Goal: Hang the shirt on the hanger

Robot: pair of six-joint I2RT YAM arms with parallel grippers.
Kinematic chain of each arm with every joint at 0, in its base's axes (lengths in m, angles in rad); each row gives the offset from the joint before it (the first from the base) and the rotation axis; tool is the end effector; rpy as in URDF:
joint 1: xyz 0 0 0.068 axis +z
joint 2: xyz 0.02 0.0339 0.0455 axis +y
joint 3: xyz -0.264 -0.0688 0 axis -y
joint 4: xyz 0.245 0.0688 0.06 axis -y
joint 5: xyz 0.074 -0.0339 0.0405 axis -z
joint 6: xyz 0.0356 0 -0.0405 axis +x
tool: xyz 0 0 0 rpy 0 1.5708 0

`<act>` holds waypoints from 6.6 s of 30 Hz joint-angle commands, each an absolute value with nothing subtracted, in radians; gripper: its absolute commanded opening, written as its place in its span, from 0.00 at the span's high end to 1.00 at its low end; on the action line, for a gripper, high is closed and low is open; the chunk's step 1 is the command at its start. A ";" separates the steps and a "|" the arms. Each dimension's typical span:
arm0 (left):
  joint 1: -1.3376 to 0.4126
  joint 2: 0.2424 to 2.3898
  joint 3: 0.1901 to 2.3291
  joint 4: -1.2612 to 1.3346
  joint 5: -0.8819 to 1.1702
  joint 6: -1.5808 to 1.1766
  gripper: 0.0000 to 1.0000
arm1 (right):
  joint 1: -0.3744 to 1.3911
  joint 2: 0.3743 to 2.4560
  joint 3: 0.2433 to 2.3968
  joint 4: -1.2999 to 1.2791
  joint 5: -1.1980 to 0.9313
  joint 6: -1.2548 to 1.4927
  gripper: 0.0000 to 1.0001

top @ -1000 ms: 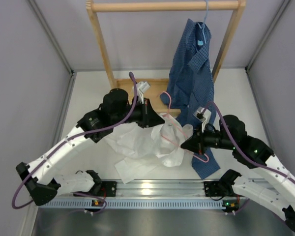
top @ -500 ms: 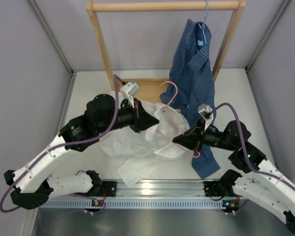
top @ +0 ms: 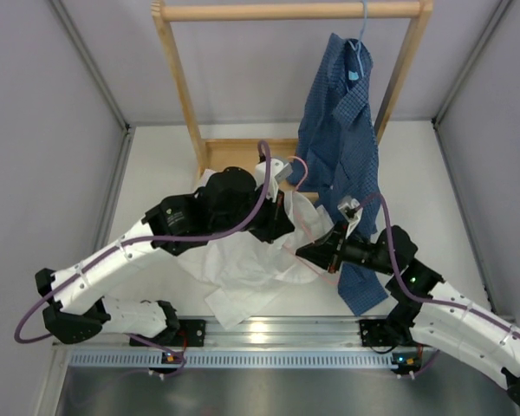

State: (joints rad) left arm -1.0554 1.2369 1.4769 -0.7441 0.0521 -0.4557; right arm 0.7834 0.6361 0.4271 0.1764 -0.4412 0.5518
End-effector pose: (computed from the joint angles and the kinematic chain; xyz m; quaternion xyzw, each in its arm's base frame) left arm 0.1231 -0.2212 0.4265 0.2669 0.8185 -0.3648 0.3546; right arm 0.1068 0.1278 0.2747 -0.2322 0.6788 0.5436 0.4356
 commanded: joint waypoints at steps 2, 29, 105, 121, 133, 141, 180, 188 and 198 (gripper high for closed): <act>-1.095 1.246 1.575 -0.801 0.083 -0.358 0.91 | 0.811 0.600 0.431 0.413 -0.347 0.551 1.00; -1.089 1.247 1.784 -0.793 0.281 0.302 0.02 | 0.816 0.336 0.305 0.462 -0.451 0.535 1.00; -0.830 0.870 1.351 -0.555 0.049 -0.310 1.00 | 0.833 0.679 0.380 0.316 -0.262 0.772 0.52; -0.830 0.857 1.361 -0.551 0.071 -0.351 1.00 | 0.838 0.913 0.453 0.494 -0.163 0.561 0.53; -0.830 0.818 1.355 -0.626 0.098 -0.282 1.00 | 0.834 0.867 0.495 0.364 0.052 0.543 1.00; -0.830 0.660 1.235 -0.667 0.084 -0.227 1.00 | 0.831 0.861 0.748 -0.035 0.256 0.463 1.00; -0.781 0.894 1.184 -0.397 0.511 -0.041 1.00 | 1.109 0.431 0.830 -0.522 -0.038 0.431 0.42; -0.790 0.997 1.114 -0.292 0.978 -0.081 1.00 | 1.111 0.490 1.117 -0.723 -0.029 0.319 0.37; -0.841 1.008 1.083 -0.167 1.062 -0.126 1.00 | 1.111 0.732 1.157 -0.399 -0.335 0.233 0.46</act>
